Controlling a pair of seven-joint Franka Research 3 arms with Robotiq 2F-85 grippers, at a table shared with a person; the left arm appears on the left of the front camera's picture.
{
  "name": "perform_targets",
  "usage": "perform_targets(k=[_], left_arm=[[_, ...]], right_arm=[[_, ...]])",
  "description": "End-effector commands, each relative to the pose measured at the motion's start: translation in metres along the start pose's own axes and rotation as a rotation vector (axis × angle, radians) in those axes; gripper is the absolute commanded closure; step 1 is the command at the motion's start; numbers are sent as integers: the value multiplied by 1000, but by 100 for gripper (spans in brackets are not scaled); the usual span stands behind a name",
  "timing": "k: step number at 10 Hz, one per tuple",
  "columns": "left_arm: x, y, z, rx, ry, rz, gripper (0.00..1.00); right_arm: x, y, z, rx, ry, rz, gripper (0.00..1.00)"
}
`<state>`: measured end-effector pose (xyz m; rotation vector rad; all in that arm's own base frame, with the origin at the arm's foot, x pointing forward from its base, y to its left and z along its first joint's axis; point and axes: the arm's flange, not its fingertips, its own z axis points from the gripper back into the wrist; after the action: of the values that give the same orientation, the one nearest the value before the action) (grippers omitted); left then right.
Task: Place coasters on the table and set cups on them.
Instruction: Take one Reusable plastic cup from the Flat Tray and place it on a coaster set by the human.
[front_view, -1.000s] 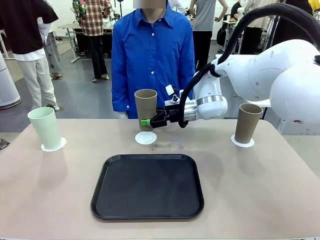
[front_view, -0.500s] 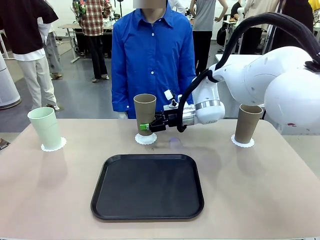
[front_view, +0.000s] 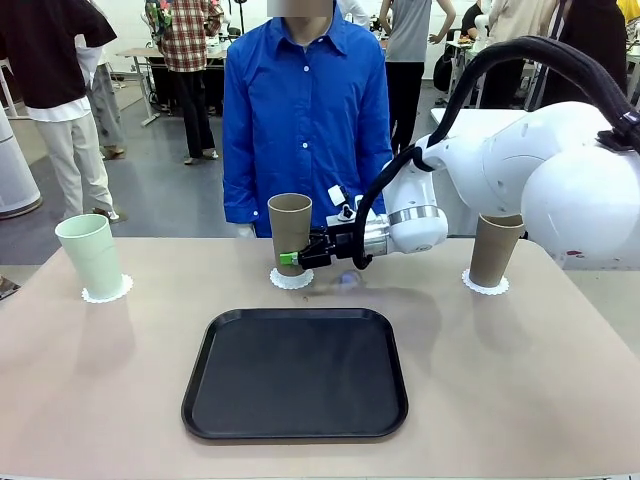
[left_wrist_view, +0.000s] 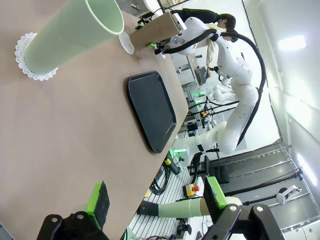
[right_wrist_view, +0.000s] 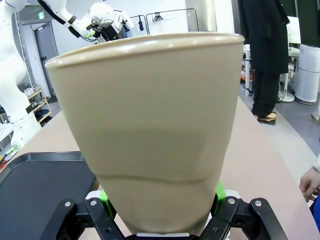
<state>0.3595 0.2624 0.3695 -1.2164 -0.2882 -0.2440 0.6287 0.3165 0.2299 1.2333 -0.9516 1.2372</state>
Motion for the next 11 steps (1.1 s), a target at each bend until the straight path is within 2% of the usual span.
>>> perform_targets(k=[1, 9, 10, 11], left_arm=[[0, -1, 2, 3, -4, 0, 0], [0, -1, 2, 3, -4, 0, 0], [0, -1, 2, 3, -4, 0, 0], [0, -1, 2, 3, -4, 0, 0]], right_arm=[[-1, -13, -6, 3, 11, 0, 19], [-16, -21, -8, -6, 37, -26, 19], [-15, -20, -9, -4, 32, -29, 5], [-15, -20, -10, -1, 30, -31, 0]])
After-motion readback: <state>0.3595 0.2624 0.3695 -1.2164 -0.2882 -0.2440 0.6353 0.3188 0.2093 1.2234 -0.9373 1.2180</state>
